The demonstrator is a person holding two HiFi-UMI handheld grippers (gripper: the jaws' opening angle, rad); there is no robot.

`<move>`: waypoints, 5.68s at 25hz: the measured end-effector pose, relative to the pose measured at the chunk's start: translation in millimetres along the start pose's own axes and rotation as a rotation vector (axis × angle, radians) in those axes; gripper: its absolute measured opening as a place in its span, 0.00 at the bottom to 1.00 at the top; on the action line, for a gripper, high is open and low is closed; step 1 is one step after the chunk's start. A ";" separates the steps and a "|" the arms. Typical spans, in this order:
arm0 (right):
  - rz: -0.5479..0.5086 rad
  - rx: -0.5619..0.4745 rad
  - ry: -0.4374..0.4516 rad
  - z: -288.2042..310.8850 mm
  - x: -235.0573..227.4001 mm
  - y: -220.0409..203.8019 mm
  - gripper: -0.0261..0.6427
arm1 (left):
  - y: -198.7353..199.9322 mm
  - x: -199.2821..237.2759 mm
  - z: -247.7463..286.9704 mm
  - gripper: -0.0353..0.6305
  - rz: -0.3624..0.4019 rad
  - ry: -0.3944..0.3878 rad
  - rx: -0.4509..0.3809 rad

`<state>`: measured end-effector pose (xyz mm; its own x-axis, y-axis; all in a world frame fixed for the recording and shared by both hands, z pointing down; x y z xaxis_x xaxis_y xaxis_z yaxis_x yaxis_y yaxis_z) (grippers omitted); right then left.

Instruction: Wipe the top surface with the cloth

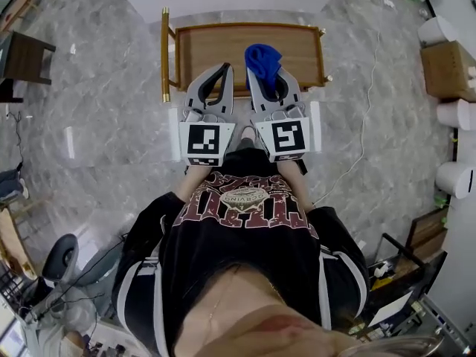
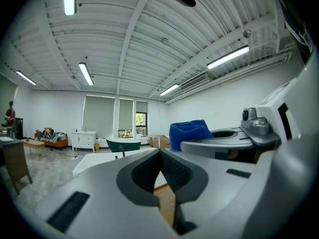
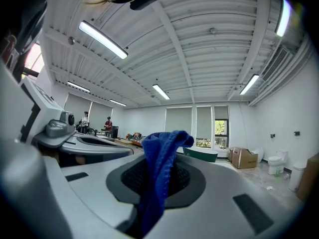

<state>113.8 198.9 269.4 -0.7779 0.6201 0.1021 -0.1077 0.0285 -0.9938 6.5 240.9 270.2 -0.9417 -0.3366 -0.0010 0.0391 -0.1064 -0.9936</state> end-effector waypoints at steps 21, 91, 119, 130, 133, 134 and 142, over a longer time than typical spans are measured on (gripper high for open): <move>0.023 0.003 0.180 90.0 -21.4 -13.1 0.14 | -8.6 45.7 49.7 0.13 -0.023 0.176 0.042; 0.014 0.449 0.408 358.5 87.3 -203.0 0.14 | -209.8 261.7 129.7 0.13 -0.283 0.299 0.383; -0.090 0.726 0.516 427.4 167.6 -312.0 0.14 | -337.2 267.7 115.2 0.13 -0.512 0.312 0.623; -0.129 0.809 0.522 434.1 171.5 -347.2 0.14 | -372.4 252.1 125.5 0.13 -0.565 0.265 0.696; -0.133 0.811 0.530 436.0 173.8 -350.8 0.14 | -374.6 246.1 132.1 0.13 -0.568 0.245 0.703; -0.140 0.806 0.530 436.4 174.3 -351.3 0.14 | -375.7 244.3 134.6 0.13 -0.562 0.236 0.710; -0.158 0.775 0.545 433.1 174.1 -353.2 0.14 | -384.9 231.9 140.5 0.13 -0.545 0.199 0.751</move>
<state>-251.8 -42.8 657.6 -0.3455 0.9384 0.0030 -0.7177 -0.2622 -0.6451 -180.0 72.3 668.3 -0.9308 0.0947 0.3532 -0.2826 -0.7992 -0.5304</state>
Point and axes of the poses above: the fingertips, and each gripper's own axes: z forward along the fingers, x to its left, y out of its top, the point moved 7 cm from there along -z, backward along the fingers, and after that the axes turned 10 degrees about -y, right-handed, at the moved point
